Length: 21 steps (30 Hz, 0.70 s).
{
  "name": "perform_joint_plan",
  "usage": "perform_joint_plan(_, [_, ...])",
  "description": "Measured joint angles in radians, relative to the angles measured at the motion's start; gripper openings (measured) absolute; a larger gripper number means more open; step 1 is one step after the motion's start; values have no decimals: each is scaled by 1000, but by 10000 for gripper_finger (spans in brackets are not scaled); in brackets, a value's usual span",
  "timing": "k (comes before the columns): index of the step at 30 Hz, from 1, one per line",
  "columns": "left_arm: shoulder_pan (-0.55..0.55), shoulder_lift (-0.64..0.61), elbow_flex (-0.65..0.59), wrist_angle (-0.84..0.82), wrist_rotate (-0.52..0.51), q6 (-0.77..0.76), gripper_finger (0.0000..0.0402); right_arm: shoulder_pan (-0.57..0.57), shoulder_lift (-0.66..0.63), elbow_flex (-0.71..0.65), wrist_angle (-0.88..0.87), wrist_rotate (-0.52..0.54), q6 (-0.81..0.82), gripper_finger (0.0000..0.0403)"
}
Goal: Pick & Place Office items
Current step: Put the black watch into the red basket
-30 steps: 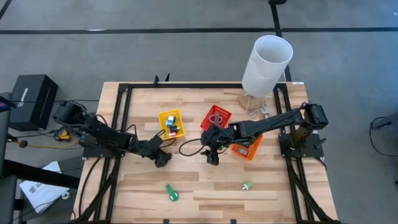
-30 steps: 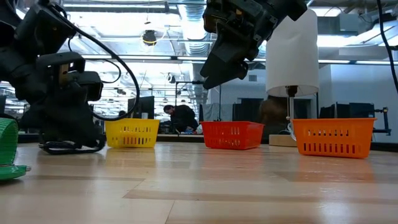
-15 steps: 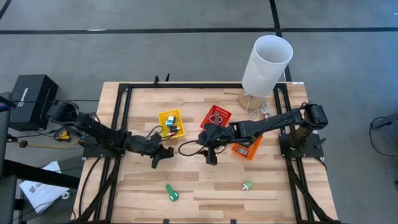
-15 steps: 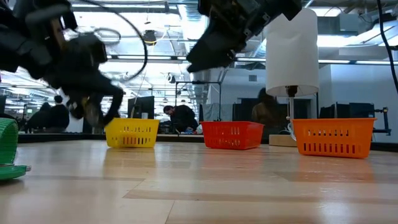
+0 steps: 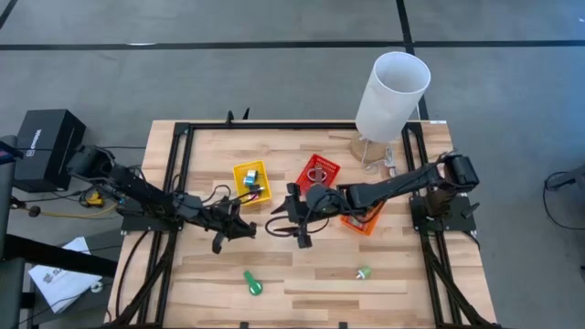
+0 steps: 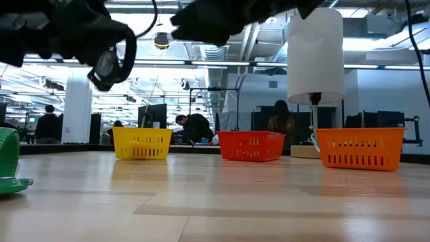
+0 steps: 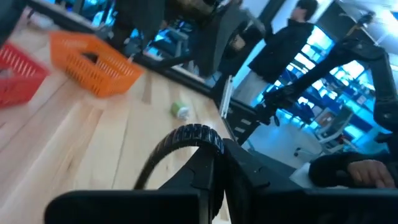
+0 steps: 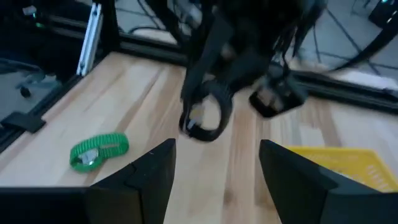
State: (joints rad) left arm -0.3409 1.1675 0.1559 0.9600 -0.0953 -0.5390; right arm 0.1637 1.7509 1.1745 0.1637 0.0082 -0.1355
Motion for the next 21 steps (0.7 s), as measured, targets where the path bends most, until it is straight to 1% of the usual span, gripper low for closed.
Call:
perform_joint_plan(2, [-8, 0, 19, 4, 2, 34, 8, 1, 12, -6, 40, 0, 19, 223])
perform_joint_plan(5, [-14, 0, 58, 8, 6, 78, 10, 0, 74, 10, 188, 1, 74, 223])
perform_joint_plan(7, [-14, 0, 79, 8, 24, 117, 10, -1, 101, 6, 181, 4, 101, 223])
perform_joint_plan(9, [-14, 0, 91, 7, 29, 145, 9, -1, 135, 34, 216, 4, 123, 223])
perform_joint_plan(12, [-14, 0, 96, 8, 35, 171, 9, -3, 135, 68, 217, -2, 160, 223])
perform_joint_plan(21, [-10, 0, 97, 17, 36, 203, 9, -3, 136, 66, 237, -7, 195, 223])
